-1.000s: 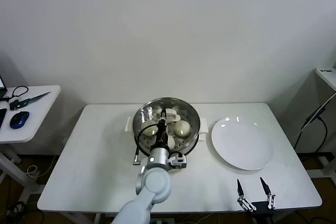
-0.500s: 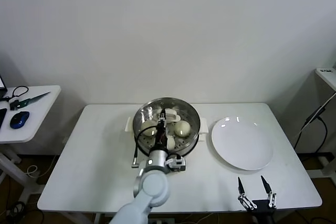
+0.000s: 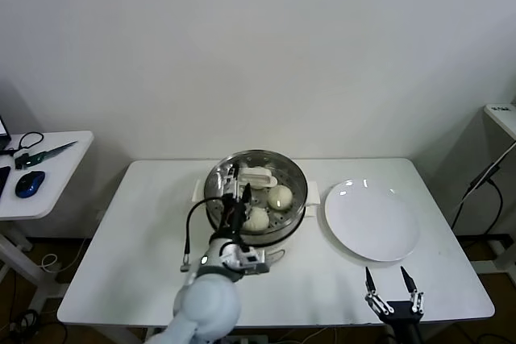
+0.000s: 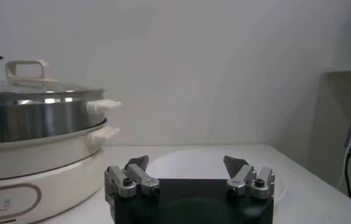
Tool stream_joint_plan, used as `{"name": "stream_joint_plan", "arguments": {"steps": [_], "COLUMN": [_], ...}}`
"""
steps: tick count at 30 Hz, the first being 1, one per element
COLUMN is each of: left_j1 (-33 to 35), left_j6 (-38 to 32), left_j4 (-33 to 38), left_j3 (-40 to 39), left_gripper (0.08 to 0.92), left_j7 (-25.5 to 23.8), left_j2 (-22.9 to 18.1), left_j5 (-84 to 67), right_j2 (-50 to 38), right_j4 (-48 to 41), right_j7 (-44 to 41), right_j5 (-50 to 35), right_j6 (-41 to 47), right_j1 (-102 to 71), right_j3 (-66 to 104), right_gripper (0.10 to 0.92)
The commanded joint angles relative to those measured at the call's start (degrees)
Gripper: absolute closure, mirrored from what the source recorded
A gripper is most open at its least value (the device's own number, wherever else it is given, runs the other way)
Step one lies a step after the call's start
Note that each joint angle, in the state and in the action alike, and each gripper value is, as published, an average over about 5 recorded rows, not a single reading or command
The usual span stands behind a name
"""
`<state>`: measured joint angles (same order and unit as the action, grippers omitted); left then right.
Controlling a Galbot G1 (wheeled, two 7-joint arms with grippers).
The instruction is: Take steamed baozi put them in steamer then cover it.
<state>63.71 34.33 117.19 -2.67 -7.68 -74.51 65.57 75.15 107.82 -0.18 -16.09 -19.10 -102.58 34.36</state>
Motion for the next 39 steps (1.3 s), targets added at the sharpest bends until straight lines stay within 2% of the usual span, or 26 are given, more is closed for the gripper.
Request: {"name": "stream_joint_plan", "arguments": {"steps": [1, 3, 6, 9, 11, 15, 21, 39], "left_j1": [15.6, 17.9, 20.6, 24.5, 27.4, 31.8, 33.2, 33.2], "left_j6": [-14.6, -18.8, -22.9, -28.3, -32.8, -39.5, -44.5, -44.4], "left_j4": [10.4, 10.3, 9.1, 5.2, 1.7, -3.6, -9.1, -10.0], "left_j3": [16.4, 23.1, 33.4, 41.8, 44.6, 43.9, 39.0, 34.8], "left_gripper": [0.217, 0.192, 0.179, 0.177, 0.177, 0.177, 0.177, 0.177], "left_j7": [12.6, 14.6, 14.9, 14.5, 14.7, 16.2, 17.2, 16.8], "left_j2": [2.2, 0.8, -0.1, 1.1, 2.4, 3.1, 0.8, -0.2], "left_j5": [-35.2, -43.0, -57.2, -67.1, -69.9, -72.4, -72.5, -70.9], "right_j2": [0.1, 0.1, -0.1, -0.3, -0.6, -1.0, -1.3, -1.1], "right_j4": [-0.3, -0.9, -2.2, -3.7, -4.8, -6.4, -6.7, -7.2], "right_j7": [0.8, 0.7, 0.6, 0.3, 0.1, -0.4, -1.1, -1.5], "right_j5": [0.9, 1.8, 2.3, 2.7, 2.8, 2.8, 2.6, 2.4], "right_j6": [0.4, 0.1, -0.2, -0.4, -0.6, -0.8, -0.3, -0.4], "right_j1": [1.9, 2.8, 4.2, 5.5, 6.2, 7.2, 7.5, 7.3], "right_j3": [0.4, 0.6, 0.7, 0.8, 0.8, 0.7, 0.6, 0.4], "right_gripper": [0.203, 0.203, 0.203, 0.203, 0.203, 0.203, 0.203, 0.203]}}
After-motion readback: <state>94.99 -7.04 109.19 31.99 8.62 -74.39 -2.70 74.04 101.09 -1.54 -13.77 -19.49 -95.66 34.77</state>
